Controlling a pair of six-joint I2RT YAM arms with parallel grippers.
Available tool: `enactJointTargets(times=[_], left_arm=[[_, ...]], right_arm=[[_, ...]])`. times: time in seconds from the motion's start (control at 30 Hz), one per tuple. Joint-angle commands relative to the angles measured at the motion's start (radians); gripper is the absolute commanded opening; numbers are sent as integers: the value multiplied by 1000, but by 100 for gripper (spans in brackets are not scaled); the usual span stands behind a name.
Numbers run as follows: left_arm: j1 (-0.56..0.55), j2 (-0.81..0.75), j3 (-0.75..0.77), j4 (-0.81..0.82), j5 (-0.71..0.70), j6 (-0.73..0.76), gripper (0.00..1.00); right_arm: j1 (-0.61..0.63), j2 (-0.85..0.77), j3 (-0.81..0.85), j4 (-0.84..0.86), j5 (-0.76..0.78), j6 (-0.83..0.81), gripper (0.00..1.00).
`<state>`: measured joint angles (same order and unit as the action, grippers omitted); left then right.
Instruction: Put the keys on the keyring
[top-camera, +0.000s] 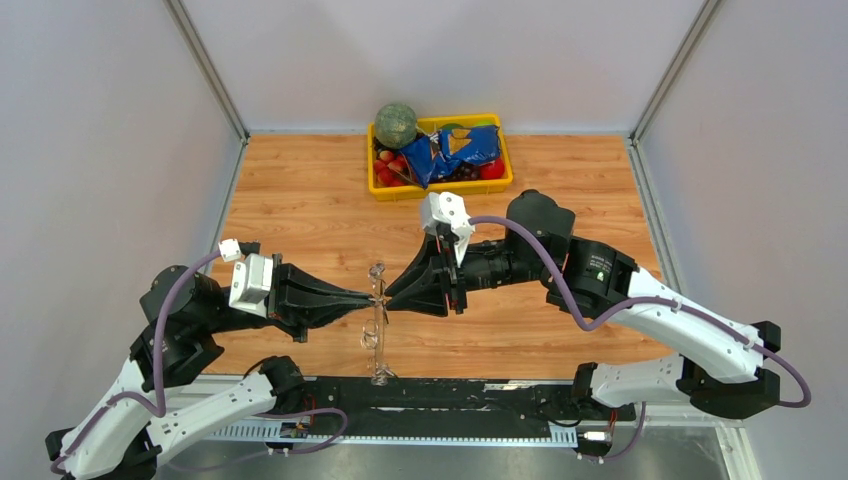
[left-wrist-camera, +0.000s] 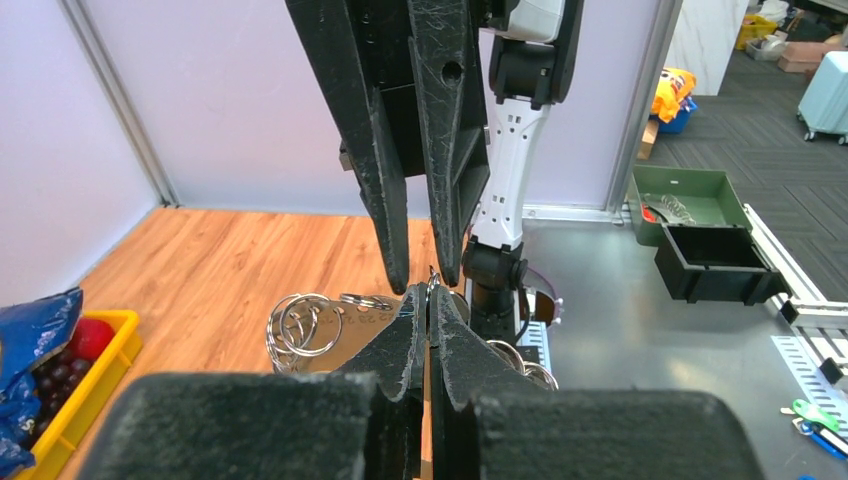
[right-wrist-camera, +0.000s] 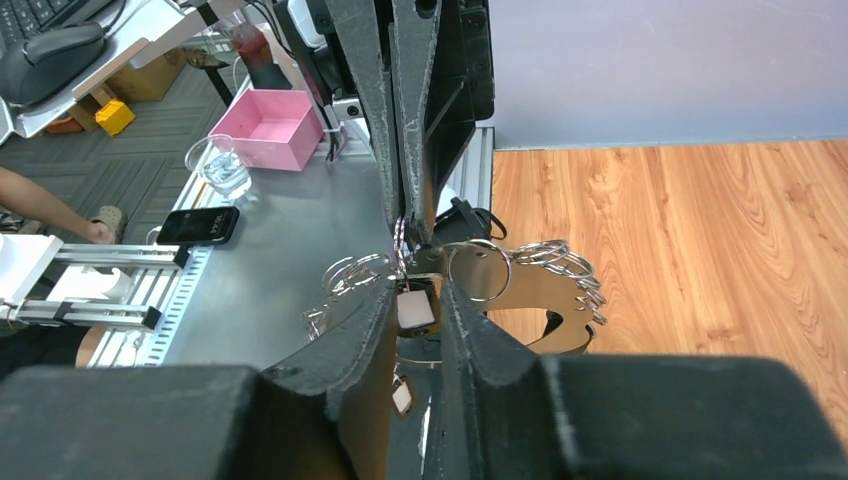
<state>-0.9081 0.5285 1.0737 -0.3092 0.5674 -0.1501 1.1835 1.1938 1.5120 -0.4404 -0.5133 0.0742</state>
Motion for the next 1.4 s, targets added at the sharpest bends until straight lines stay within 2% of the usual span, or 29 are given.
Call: enactJointTargets(times=[0.0, 0.17, 0.4, 1.2, 1.27, 1.37], left_arm=[[-2, -7, 0, 64, 1, 9, 0], [-1, -11, -8, 64, -5, 10, 0], [-2, -17, -12, 70, -15, 9, 0], [-1, -50, -30, 148, -50, -11, 0], [-2, -50, -30, 148, -48, -11, 0], [-1, -49, -31, 151, -46, -12, 0]], right_arm=[[7, -3, 16, 66, -28, 32, 23], [10, -4, 8, 79, -31, 35, 18], [11, -1, -4, 81, -47, 31, 0], [25, -39, -96, 130, -16, 27, 0], [26, -58, -100, 128, 2, 18, 6], [25, -83, -98, 127, 11, 14, 28]])
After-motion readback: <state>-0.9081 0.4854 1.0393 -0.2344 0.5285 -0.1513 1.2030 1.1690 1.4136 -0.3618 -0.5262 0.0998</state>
